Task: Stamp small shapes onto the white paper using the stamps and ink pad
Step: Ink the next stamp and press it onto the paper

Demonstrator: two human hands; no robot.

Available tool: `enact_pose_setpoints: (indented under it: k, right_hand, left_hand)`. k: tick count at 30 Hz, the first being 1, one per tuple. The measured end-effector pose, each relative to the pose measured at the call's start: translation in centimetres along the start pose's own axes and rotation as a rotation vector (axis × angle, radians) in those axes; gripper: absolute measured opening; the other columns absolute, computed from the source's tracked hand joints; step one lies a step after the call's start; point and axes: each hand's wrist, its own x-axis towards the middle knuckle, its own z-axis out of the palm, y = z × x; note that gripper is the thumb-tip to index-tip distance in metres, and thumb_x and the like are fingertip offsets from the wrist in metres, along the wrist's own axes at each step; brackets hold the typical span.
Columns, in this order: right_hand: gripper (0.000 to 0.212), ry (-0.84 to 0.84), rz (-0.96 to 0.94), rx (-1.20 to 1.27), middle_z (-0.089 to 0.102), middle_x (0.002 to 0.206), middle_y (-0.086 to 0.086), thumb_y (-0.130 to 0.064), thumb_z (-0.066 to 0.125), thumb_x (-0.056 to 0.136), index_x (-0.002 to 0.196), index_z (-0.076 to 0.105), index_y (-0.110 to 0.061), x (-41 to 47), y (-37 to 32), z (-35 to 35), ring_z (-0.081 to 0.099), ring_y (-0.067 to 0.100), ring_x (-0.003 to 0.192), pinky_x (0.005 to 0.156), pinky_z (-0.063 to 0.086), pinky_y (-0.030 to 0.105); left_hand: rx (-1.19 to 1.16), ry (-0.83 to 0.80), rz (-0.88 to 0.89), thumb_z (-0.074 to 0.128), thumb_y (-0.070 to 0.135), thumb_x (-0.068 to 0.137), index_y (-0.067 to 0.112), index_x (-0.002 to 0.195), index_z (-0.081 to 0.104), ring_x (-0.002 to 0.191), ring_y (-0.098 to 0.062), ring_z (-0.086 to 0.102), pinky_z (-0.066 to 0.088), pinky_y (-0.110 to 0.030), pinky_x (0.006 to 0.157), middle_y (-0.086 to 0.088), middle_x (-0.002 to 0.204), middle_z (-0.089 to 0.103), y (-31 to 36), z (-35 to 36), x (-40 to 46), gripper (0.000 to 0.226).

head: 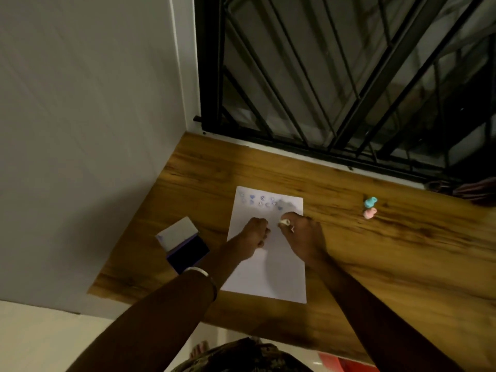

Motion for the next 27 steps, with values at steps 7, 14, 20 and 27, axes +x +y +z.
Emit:
enact_pose_setpoints:
  k: [7, 14, 20, 27]
  right_hand:
    - [0.018, -0.047, -0.015, 0.147, 0.074, 0.090, 0.000, -0.029, 0.053, 0.094, 0.097, 0.069, -0.021, -1.6, -1.2, 0.3, 0.068, 0.020, 0.080, 0.071, 0.054, 0.036]
    - [0.020, -0.035, -0.062, 0.260, 0.074, 0.094, 0.004, -0.025, 0.055, 0.095, 0.099, 0.070, -0.013, -2.5, -2.2, 0.4, 0.067, 0.018, 0.082, 0.074, 0.055, 0.036]
    - [0.018, -0.049, -0.066, 0.249, 0.074, 0.091, -0.001, -0.025, 0.054, 0.094, 0.099, 0.070, -0.019, -2.2, -2.7, 1.1, 0.068, 0.015, 0.082, 0.075, 0.056, 0.037]
    - [0.017, 0.000, -0.090, 0.198, 0.074, 0.093, -0.003, -0.025, 0.055, 0.094, 0.100, 0.070, -0.022, -2.3, -2.8, 1.4, 0.069, 0.013, 0.082, 0.075, 0.057, 0.034]
  left_hand:
    - [-0.214, -0.107, 0.003, 0.041, 0.011, 0.097, 0.014, 0.084, 0.059, 0.064, -0.015, 0.040, 0.027, -0.026, 0.055, -0.005, 0.071, 0.049, -0.4, -0.6, -0.6, 0.023]
    - [-0.200, -0.163, 0.037, 0.033, 0.002, 0.091, 0.013, 0.069, 0.050, 0.061, -0.015, 0.037, 0.026, -0.027, 0.057, -0.005, 0.066, 0.042, -1.5, -0.9, -0.8, 0.030]
    - [-0.236, -0.109, -0.004, 0.034, 0.015, 0.099, 0.012, 0.079, 0.052, 0.066, -0.016, 0.045, 0.034, -0.027, 0.060, -0.007, 0.071, 0.050, -1.3, -0.7, -0.9, 0.027]
    - [-0.247, -0.175, -0.002, 0.035, 0.018, 0.097, 0.013, 0.078, 0.050, 0.067, -0.016, 0.049, 0.038, -0.027, 0.063, -0.007, 0.073, 0.049, -1.0, -1.0, -0.7, 0.024]
